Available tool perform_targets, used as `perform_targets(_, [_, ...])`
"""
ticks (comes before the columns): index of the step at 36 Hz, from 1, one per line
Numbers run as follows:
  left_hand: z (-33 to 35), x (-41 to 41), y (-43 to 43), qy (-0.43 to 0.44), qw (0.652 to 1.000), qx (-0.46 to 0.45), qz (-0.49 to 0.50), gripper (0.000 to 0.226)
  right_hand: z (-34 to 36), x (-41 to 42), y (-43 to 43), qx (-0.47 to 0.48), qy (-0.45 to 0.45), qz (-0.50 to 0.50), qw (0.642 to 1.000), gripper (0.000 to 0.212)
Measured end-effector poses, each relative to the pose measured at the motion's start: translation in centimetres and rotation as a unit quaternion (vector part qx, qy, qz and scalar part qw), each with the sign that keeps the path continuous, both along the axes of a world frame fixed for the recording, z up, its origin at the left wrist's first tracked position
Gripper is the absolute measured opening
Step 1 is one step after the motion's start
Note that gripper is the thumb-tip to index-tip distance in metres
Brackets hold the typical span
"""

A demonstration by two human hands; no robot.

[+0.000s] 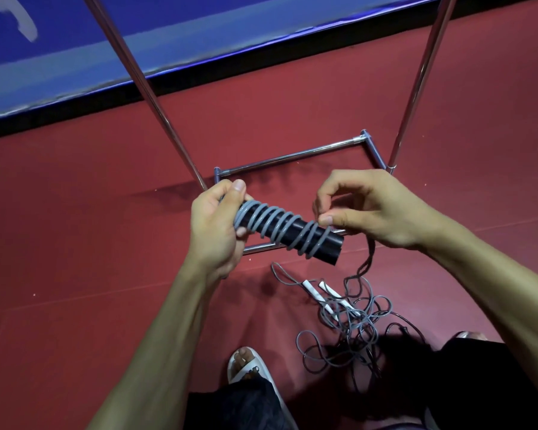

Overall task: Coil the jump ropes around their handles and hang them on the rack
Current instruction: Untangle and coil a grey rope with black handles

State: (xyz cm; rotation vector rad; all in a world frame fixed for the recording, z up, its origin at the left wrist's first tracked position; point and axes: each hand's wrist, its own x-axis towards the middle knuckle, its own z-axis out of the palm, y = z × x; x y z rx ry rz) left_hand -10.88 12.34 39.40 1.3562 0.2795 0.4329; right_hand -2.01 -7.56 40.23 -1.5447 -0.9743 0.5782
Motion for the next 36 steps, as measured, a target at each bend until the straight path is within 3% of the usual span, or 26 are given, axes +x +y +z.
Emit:
perform_targets(6, [0.2,-0.1,-0.5,0.017,0.998,-0.053,-0.003,0.036,0.0,-0.4,0.2,0.058,0.080,0.016,0.995,0.022])
perform_targets(9, [0.3,-0.2,-0.7,0.019,0.998,-0.059,-0.011,0.030,0.1,-0.6,0.1,0.084,0.128,0.030,0.988,0.002])
perform_targets(12, [0.4,-0.3,-0.9,0.010,0.997,-0.069,-0.012,0.029,-0.2,-0.4,-0.2,0.109,0.133,0.033,0.985,0.023])
perform_targets(20, [0.8,-0.5,-0.9,-0.013,0.997,-0.074,-0.020,0.030,0.2,-0.4,0.0,0.109,0.161,0.021,0.981,0.024])
perform_targets(23, [0.7,-0.5,-0.8,-0.011,0.998,-0.063,-0.011,0.028,0.5,-0.4,-0.2,0.069,0.126,0.034,0.989,0.014])
perform_targets(29, [0.6,-0.3,-0.7,-0.011,0.999,-0.045,0.004,0.026,1.1,-0.4,-0.4,-0.005,-0.025,0.001,1.000,0.023])
perform_targets(36, [0.7,0.0,-0.8,-0.022,0.997,-0.038,0.068,0.034,0.1,-0.5,0.3,0.035,-0.141,-0.121,0.982,0.030])
